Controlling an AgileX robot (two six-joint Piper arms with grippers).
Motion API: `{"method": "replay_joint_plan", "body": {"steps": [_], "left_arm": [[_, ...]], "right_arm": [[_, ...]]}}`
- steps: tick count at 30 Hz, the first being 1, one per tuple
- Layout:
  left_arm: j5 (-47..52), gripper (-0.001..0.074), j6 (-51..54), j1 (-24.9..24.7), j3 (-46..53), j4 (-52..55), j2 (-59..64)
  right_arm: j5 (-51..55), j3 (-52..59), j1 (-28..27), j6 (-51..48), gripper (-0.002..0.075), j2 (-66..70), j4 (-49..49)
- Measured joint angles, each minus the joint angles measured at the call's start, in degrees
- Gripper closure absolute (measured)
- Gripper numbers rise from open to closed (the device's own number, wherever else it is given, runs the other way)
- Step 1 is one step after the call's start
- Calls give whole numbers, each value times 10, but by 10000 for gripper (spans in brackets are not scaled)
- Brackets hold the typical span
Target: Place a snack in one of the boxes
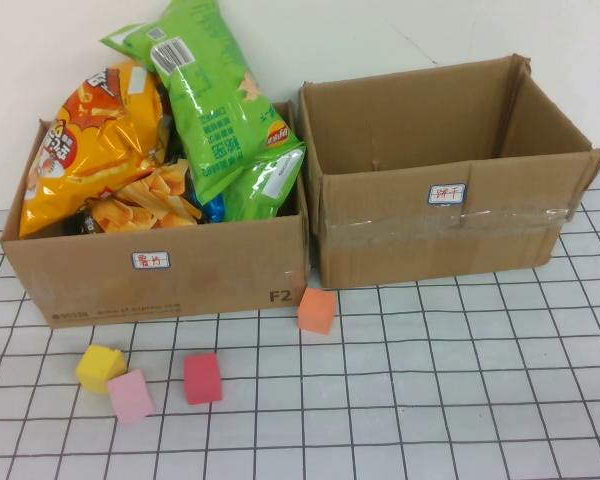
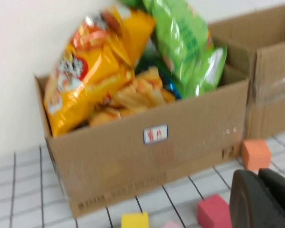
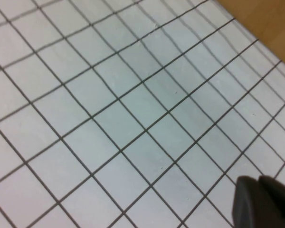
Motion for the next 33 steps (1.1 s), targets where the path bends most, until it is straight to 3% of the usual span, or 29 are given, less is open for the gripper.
{"method": "replay_joint_plan", "body": {"steps": [9,33], "left_arm": [[-72,736,3,0,44,-2,-76],[-46,736,3,14,77,-1,-107]], "right_arm": [[49,0,0,15,727,-70,1],[50,0,0,17,727,-70,1]]}}
